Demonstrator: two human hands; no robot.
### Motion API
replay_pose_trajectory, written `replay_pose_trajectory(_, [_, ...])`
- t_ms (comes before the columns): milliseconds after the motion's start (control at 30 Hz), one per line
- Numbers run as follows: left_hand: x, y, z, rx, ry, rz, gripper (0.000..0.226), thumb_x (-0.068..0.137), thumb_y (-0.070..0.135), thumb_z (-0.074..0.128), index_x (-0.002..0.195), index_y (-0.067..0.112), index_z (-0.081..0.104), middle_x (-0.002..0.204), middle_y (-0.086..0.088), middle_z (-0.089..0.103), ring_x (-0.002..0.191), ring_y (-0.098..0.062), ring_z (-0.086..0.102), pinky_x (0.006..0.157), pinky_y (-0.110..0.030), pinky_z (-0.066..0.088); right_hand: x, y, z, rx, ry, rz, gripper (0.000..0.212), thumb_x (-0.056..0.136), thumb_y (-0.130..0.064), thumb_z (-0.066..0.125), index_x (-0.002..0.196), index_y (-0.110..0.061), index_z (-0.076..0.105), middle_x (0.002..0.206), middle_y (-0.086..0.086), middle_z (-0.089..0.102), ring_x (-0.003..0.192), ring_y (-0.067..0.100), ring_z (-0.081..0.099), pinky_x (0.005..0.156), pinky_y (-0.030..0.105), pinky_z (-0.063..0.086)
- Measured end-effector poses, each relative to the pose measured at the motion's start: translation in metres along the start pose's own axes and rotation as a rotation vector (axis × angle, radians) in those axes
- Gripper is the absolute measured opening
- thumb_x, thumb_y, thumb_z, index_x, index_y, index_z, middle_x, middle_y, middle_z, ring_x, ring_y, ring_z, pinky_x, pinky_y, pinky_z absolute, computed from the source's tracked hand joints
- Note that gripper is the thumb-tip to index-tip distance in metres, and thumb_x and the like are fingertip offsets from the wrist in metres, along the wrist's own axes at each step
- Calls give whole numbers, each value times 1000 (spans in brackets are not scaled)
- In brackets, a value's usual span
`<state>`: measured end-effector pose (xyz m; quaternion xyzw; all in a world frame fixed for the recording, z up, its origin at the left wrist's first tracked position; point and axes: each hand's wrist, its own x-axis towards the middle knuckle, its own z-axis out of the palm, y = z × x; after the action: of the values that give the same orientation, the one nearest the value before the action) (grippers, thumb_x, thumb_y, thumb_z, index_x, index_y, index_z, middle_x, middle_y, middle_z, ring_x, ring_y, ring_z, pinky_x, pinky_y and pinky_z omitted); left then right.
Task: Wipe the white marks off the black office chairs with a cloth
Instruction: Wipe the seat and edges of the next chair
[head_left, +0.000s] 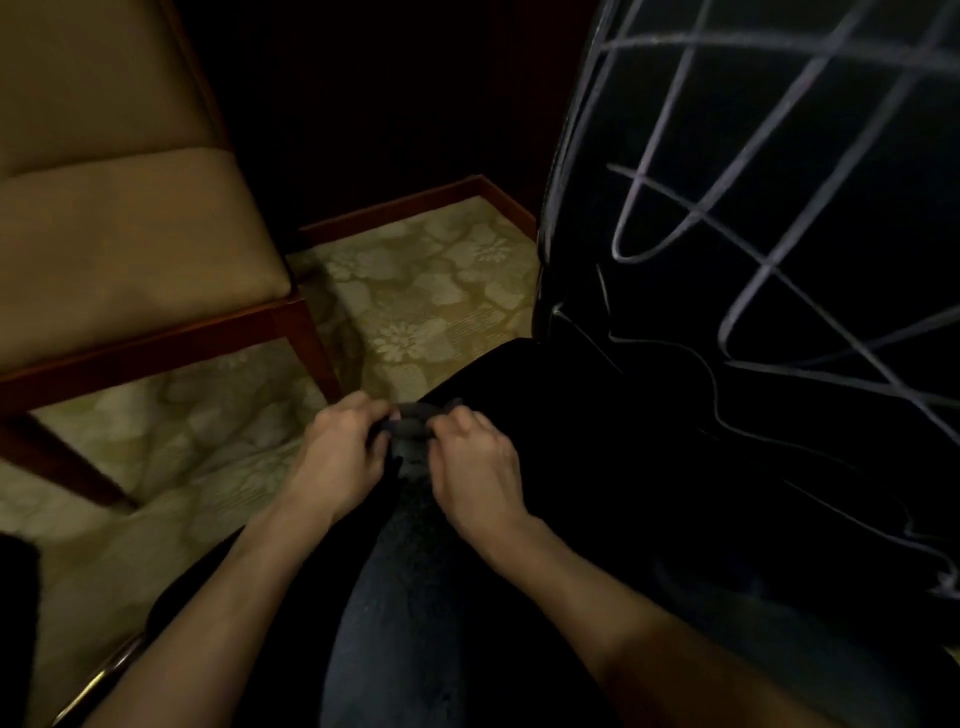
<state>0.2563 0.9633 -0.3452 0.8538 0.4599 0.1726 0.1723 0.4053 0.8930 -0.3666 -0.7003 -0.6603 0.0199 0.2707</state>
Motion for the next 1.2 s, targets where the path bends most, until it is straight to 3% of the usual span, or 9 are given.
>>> replay_pose_trajectory(167, [-29, -15, -15, -23, -4, -64, 21, 81, -7, 68, 96, 6, 74, 88, -14, 67, 85, -35, 66, 77, -30, 45, -14, -22, 7, 26, -63, -106, 5, 83, -12, 67, 87, -11, 64, 86, 8, 60, 79, 27, 59, 61, 33, 50])
replay_pose_trajectory(367, [-5, -37, -8, -152, -82, -406, 23, 94, 11, 61, 115, 13, 73, 114, -14, 72, 112, -28, 64, 87, -25, 45, 40, -44, 20, -63, -134, -15, 17, 97, -12, 48, 111, -10, 58, 119, 11, 57, 114, 31, 49, 92, 37, 40])
replay_pose_trajectory(467, [-32, -42, -12, -179, -84, -489, 25, 96, 15, 62, 118, 16, 72, 115, -10, 71, 112, -25, 64, 80, -19, 40, 29, -53, 27, -65, -206, -89, 13, 97, -10, 49, 107, -12, 57, 116, 9, 56, 110, 29, 48, 86, 37, 40])
replay_pose_trajectory(633, [-86, -41, -20, -205, -38, -586, 25, 92, 12, 62, 114, 12, 73, 114, -13, 72, 110, -27, 64, 93, -29, 49, 0, -74, 26, -30, -248, -237, 12, 96, -13, 49, 105, -10, 57, 113, 11, 54, 103, 32, 48, 78, 41, 40])
replay_pose_trajectory(733, [-125, -38, -25, -310, -11, -632, 14, 91, 4, 61, 94, 12, 72, 96, -12, 73, 92, -23, 66, 78, -30, 51, -27, -89, 24, 28, -241, -339, 14, 93, -12, 53, 104, -8, 60, 110, 13, 56, 97, 34, 51, 78, 42, 43])
replay_pose_trajectory(833, [-168, -25, -30, -219, -9, -653, 17, 92, 7, 61, 100, 18, 71, 91, -1, 68, 88, -16, 61, 69, -21, 39, -62, -98, 27, 80, -219, -415, 8, 90, -11, 59, 98, -10, 62, 101, 11, 58, 89, 32, 54, 71, 42, 51])
replay_pose_trajectory(1033, [-230, 15, -41, -72, 417, -494, 18, 88, 12, 71, 103, 21, 69, 106, 3, 55, 99, -19, 62, 88, -32, 52, -98, -98, -15, 176, -20, -488, 20, 93, -23, 50, 97, -16, 69, 95, 2, 62, 83, 26, 57, 68, 38, 45])
replay_pose_trajectory(1133, [-234, 58, -47, -420, 544, -471, 19, 89, 7, 71, 99, 22, 67, 111, 3, 58, 112, -8, 56, 93, -17, 44, -104, -92, -56, 251, 89, -474, 19, 90, -22, 58, 103, -18, 72, 112, 1, 65, 98, 26, 56, 79, 40, 44])
replay_pose_trajectory(1200, [-235, 86, -51, -949, 521, -516, 16, 89, 4, 69, 98, 16, 63, 98, 5, 67, 94, -5, 64, 77, -13, 49, -111, -85, -70, 305, 87, -402, 20, 89, -23, 59, 103, -17, 72, 133, 11, 57, 121, 31, 48, 98, 41, 43])
